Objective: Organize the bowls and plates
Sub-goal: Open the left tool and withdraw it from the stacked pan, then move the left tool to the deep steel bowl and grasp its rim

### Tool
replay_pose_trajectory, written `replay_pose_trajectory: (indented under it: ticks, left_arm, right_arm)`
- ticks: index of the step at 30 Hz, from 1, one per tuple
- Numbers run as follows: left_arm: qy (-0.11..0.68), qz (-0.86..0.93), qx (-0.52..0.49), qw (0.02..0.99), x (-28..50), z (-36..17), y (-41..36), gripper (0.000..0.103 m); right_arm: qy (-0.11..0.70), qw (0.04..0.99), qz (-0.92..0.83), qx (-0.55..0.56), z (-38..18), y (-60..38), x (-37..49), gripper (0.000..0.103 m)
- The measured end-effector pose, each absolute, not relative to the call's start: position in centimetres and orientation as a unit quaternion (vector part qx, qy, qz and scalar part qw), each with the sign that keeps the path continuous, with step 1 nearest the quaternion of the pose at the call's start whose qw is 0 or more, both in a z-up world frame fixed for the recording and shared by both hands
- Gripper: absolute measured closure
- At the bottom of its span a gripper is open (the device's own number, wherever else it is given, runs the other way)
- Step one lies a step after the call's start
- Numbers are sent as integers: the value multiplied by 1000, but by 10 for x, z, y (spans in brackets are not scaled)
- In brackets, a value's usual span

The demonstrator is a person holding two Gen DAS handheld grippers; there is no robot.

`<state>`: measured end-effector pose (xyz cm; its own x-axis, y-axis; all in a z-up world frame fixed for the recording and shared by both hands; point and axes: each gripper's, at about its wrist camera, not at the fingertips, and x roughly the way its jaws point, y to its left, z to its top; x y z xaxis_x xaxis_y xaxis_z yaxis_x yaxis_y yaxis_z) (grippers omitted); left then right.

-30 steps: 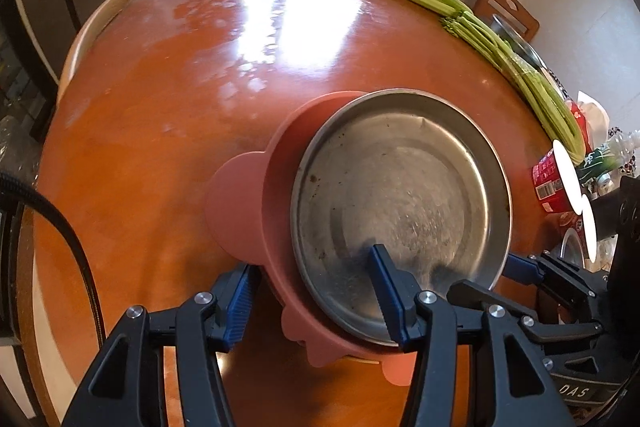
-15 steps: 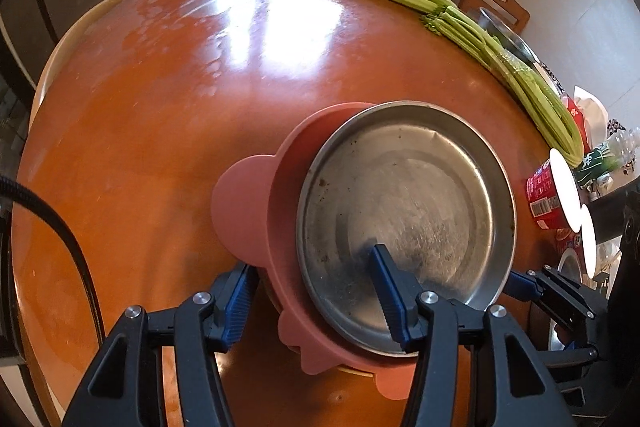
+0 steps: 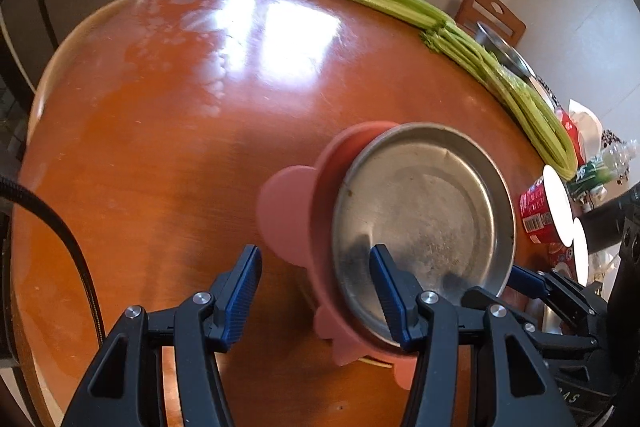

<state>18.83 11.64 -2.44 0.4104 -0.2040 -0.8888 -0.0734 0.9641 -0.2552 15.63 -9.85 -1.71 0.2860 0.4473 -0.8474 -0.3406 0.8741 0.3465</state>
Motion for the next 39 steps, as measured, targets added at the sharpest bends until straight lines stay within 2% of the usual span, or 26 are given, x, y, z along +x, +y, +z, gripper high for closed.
replay_pose_trajectory:
  ticks: [7, 16, 39]
  left_arm:
    - [498, -38, -116, 859, 173, 5, 118, 47]
    - [479, -41, -91, 872, 160, 24, 91, 46]
    - [434, -108, -32, 894, 138, 55, -2, 46]
  right_arm:
    - [507, 831, 226, 42, 8, -115, 142, 41]
    - [462, 859, 215, 40, 38, -135, 119, 41]
    - [413, 894, 161, 66, 59, -215, 97, 38]
